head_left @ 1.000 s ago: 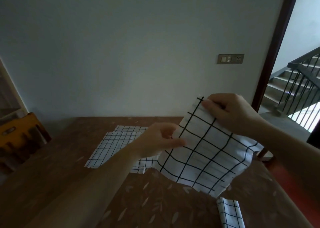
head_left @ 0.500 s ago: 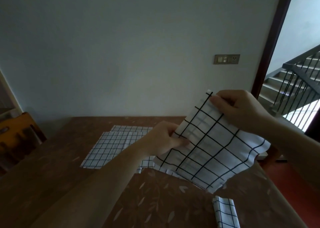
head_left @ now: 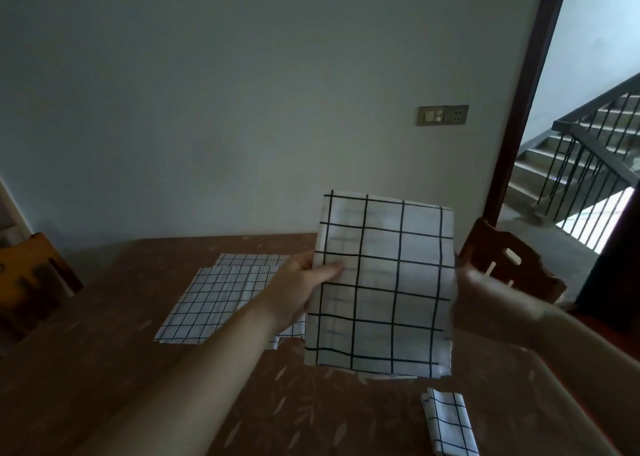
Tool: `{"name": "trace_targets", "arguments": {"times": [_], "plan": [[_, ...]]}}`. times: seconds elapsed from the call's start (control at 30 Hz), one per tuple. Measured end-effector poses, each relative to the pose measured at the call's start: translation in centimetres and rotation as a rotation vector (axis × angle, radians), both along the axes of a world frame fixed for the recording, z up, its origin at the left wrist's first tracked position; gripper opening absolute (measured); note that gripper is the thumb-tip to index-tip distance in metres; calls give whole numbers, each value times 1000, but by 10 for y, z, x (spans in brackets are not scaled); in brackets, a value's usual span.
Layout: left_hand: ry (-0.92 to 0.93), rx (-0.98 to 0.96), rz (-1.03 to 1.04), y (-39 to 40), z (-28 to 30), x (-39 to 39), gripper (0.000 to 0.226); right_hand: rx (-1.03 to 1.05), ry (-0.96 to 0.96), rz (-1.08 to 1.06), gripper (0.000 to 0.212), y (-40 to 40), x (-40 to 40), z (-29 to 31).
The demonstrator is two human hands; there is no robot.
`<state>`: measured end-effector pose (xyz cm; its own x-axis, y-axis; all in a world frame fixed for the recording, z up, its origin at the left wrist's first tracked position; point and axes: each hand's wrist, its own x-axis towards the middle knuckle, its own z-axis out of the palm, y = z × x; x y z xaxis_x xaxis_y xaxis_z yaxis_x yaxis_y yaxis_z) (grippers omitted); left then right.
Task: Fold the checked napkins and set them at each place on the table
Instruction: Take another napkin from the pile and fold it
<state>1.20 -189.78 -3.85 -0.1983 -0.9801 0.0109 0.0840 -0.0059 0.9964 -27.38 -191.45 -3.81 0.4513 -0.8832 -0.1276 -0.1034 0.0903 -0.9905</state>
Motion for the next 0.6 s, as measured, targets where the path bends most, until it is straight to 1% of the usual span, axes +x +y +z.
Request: {"name": "trace_targets", "arguments": {"times": [0.03, 0.07, 0.1, 0.13, 0.17, 0.2, 0.23, 0.3, 0.37, 0.47, 0.53, 0.6], "plan": [[-10, 21, 15, -1, -4, 1, 13, -22, 69, -5, 80, 3, 7, -8], [-21, 38, 21, 0, -5, 1, 11, -98, 129, 8, 78, 1, 11, -15], [-34, 50, 36, 0, -7, 2, 26, -163, 185, 7, 70, -2, 15, -16], [-65, 65, 48, 0, -9, 4, 43, -206, 227, -3, 54, -3, 17, -15], [-81, 77, 50, 0, -9, 5, 49, -213, 240, -32, 35, -4, 18, -13], [-102, 81, 55, 1, -9, 6, 37, -224, 239, -47, 22, -3, 18, -11], [-136, 84, 56, 1, -10, 7, 26, -241, 244, -51, 19, -3, 18, -9], [-190, 87, 49, 1, -10, 8, 23, -255, 263, -42, 28, -2, 20, -7], [-213, 87, 31, 2, -11, 7, 23, -233, 217, -18, 34, -3, 21, -8], [-190, 114, 5, 6, -11, 6, 20, -194, 144, 0, 31, -3, 23, -7], [-171, 140, -39, 7, -9, 7, 24, -189, 99, -3, 23, -1, 25, -3], [-200, 142, -72, 6, -8, 10, 28, -169, 81, 3, 21, -2, 21, 0]]}}
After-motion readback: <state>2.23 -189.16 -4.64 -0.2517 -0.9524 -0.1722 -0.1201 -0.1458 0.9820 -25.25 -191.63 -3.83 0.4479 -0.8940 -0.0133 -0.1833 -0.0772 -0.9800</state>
